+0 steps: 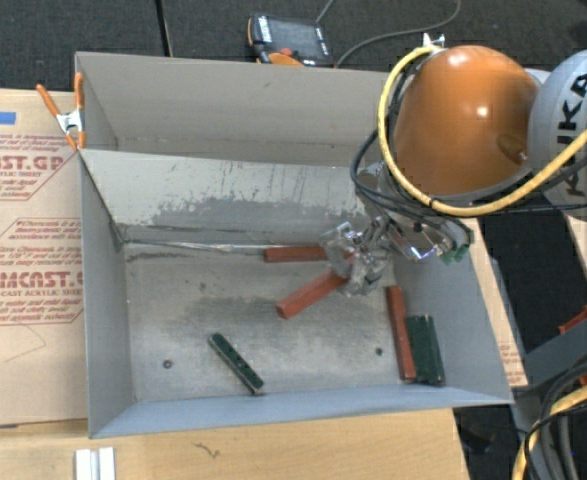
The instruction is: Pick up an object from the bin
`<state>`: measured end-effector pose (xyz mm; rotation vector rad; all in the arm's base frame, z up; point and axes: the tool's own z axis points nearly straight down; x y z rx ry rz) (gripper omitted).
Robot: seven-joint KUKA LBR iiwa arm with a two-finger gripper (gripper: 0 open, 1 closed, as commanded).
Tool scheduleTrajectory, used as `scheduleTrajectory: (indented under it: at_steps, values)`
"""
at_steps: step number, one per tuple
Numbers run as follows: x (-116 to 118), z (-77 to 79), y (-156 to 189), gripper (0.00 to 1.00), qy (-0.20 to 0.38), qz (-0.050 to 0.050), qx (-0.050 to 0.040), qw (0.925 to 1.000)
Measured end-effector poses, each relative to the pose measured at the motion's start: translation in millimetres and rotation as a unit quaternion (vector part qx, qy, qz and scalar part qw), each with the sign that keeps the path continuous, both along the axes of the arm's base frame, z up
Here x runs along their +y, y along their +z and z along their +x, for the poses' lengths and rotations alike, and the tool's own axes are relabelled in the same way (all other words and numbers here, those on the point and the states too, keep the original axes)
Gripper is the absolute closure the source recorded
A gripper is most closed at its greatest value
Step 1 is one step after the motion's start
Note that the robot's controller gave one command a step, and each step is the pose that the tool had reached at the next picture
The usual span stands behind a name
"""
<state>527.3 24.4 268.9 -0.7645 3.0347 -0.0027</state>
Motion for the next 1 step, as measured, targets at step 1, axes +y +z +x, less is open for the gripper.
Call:
scheduleTrajectory:
  at_steps: [1]
  values:
    - [2.0,-3.7,-5.1,1.00,0.131,-0.001,0.0043,0.9913]
